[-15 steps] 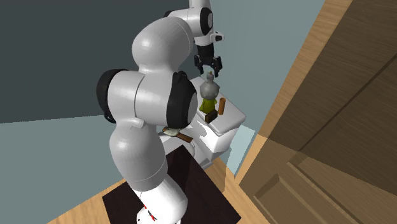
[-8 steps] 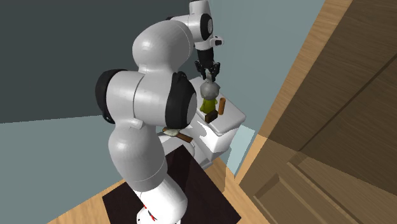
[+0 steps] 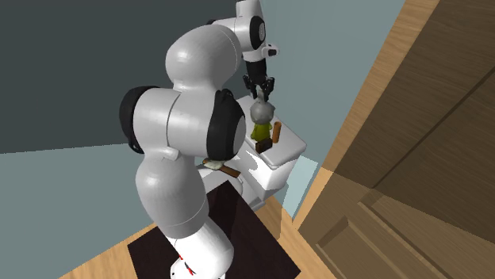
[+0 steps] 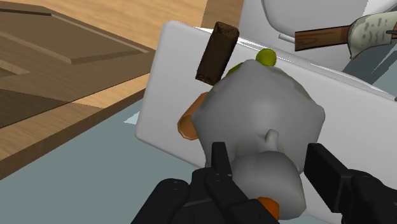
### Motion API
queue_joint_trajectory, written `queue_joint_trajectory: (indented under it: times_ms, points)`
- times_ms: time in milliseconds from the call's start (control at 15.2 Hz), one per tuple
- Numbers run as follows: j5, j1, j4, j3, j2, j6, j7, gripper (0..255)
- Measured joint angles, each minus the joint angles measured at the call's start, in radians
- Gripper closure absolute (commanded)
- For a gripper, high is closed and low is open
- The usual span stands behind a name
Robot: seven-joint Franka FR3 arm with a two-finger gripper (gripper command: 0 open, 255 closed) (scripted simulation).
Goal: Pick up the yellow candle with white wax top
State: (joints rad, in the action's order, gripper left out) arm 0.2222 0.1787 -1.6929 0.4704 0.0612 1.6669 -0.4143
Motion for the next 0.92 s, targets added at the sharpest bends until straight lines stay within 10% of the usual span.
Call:
queue_joint_trajectory:
  times_ms: [924]
  points:
    - [0.014, 0.014, 0.217, 0.008, 0.034, -0.188, 0.02, 255]
